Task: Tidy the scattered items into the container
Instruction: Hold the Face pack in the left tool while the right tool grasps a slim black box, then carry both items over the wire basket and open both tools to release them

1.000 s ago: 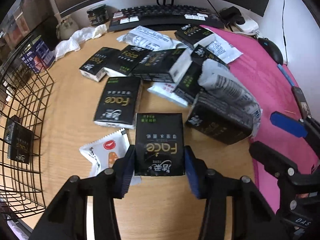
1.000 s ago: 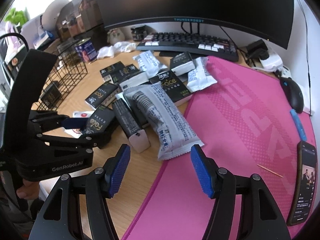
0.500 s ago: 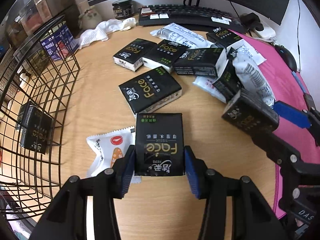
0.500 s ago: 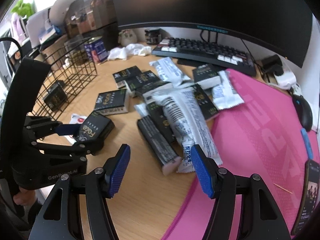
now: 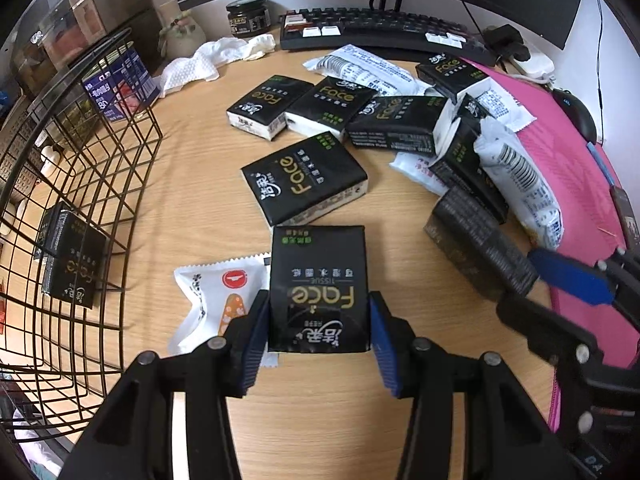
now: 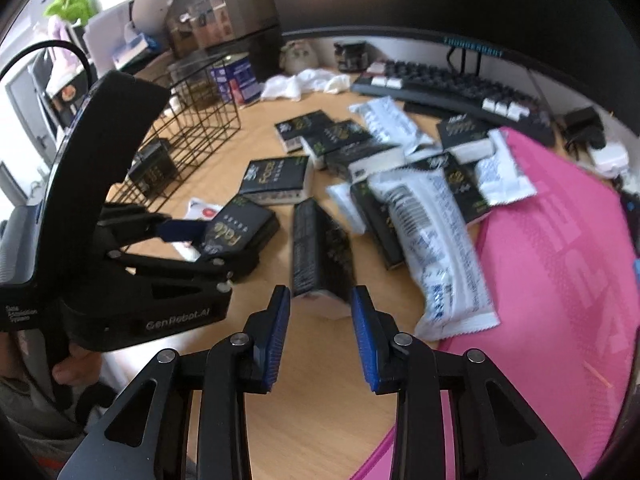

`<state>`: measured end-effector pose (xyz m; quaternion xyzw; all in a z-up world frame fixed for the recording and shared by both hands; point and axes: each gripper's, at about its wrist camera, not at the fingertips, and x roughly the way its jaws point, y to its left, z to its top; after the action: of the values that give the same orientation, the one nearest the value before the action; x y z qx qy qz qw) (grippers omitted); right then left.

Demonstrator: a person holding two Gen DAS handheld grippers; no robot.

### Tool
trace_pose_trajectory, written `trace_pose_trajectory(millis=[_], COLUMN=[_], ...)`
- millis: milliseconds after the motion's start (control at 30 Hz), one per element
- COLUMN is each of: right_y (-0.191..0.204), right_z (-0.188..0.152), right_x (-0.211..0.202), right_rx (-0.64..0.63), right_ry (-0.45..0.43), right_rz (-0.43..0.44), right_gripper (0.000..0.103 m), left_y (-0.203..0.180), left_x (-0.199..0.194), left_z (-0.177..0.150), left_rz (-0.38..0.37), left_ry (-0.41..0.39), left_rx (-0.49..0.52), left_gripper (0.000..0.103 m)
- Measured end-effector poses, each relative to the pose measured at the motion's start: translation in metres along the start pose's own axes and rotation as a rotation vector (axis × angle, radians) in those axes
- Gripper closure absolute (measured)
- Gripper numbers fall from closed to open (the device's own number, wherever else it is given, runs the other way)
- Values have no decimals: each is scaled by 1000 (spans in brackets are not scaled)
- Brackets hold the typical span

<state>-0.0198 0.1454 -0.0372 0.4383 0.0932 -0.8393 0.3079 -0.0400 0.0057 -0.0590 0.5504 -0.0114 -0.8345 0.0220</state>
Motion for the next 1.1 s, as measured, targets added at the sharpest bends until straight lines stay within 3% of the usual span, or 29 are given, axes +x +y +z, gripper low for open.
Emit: trace_pose_trajectory(millis=[167, 300, 333, 733, 933, 1100], right_y=[9, 7, 5, 13, 24, 55], right_z=[6, 9, 9, 12, 24, 55], right_x=[14, 29, 30, 6, -19, -39], right_rx=[-40, -8, 0, -18, -31, -108], right_ry=[2, 25, 27, -10, -56, -114], right_rz=[-63, -28, -22, -13, 2, 28], right_gripper=[69, 74, 83, 84, 84, 84], left_y=[2, 4, 5, -2, 9, 48], left_x=[0, 0, 0, -22, -60, -105], left_z=[1, 1, 1, 2, 5, 7], left_rz=[3, 17, 19, 18, 26, 47], left_ry=[-1, -6, -7, -61, -138, -223], left_rx=[-5, -7, -4, 27, 6, -66], left_gripper=[50, 50, 50, 51, 51, 51])
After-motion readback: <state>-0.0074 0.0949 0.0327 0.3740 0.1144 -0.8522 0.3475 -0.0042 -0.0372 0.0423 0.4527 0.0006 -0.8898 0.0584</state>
